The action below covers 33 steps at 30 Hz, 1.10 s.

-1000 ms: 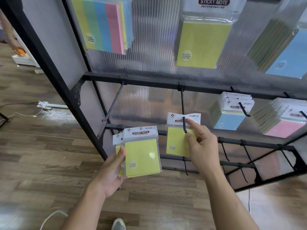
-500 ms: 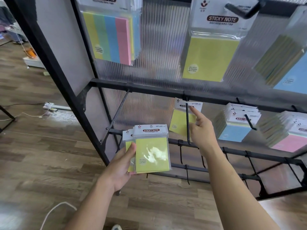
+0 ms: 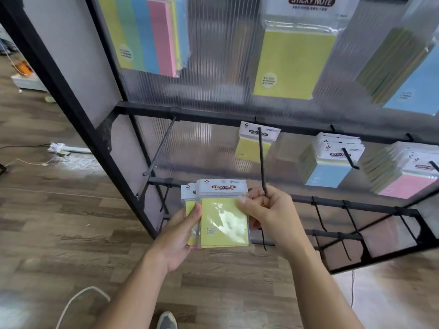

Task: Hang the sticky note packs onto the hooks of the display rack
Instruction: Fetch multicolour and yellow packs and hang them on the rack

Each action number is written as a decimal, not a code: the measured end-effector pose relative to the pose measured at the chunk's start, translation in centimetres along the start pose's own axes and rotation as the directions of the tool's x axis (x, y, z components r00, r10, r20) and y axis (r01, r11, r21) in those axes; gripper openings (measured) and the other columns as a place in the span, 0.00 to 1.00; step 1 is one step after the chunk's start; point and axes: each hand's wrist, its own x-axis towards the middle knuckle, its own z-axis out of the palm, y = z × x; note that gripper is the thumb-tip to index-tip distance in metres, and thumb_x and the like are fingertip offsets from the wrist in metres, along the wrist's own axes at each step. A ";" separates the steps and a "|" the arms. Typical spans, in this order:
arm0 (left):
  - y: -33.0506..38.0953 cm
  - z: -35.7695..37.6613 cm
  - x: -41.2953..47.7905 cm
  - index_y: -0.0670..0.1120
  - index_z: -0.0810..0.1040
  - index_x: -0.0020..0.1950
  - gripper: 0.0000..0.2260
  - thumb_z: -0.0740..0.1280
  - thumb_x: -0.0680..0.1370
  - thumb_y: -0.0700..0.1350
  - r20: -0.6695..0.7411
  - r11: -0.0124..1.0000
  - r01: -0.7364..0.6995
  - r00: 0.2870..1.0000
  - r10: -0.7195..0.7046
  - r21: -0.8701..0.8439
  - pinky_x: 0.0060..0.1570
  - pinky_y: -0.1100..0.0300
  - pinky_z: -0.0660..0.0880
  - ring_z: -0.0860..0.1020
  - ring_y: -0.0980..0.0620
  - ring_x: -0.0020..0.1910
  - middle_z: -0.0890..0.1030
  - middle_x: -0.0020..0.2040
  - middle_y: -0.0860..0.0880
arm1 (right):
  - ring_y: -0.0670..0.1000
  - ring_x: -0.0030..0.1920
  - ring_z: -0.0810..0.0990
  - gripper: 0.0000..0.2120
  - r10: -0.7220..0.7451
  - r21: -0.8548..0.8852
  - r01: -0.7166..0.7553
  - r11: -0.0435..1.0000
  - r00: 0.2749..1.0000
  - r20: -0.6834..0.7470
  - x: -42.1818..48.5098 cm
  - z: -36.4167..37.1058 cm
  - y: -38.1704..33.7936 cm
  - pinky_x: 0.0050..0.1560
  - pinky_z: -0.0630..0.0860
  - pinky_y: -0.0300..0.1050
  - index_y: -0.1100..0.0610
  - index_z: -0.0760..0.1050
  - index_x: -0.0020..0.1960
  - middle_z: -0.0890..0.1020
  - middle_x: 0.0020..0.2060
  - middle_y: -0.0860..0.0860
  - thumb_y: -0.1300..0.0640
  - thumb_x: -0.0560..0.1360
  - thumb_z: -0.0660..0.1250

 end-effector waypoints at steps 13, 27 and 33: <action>-1.4 -0.4 -0.7 0.49 0.76 0.64 0.25 0.65 0.69 0.56 -0.035 0.995 0.070 0.997 -0.072 -0.071 0.37 0.56 0.80 0.84 0.49 0.50 0.85 0.56 0.46 | 0.48 0.28 0.68 0.14 -0.142 0.133 0.153 0.979 0.986 -0.090 -3.7 -0.4 1.1 0.28 0.68 0.36 0.58 0.68 0.46 0.74 0.29 0.50 0.72 0.72 0.69; -2.0 0.6 -1.7 0.54 0.77 0.60 0.17 0.63 0.72 0.55 -0.036 0.995 0.088 0.995 -0.089 -0.046 0.32 0.62 0.79 0.84 0.55 0.47 0.84 0.55 0.51 | 0.42 0.31 0.68 0.18 -0.330 0.033 0.337 0.941 0.935 -0.133 -5.2 -1.5 1.2 0.33 0.68 0.35 0.52 0.79 0.56 0.72 0.32 0.41 0.66 0.69 0.67; -1.9 0.4 -1.6 0.53 0.77 0.61 0.22 0.66 0.68 0.56 -0.088 0.994 0.095 0.991 -0.099 -0.047 0.33 0.60 0.78 0.82 0.49 0.53 0.84 0.56 0.49 | 0.43 0.31 0.66 0.22 -0.286 -0.026 0.290 0.957 0.921 -0.265 -4.8 -1.4 1.6 0.33 0.66 0.35 0.47 0.79 0.53 0.70 0.29 0.44 0.73 0.74 0.66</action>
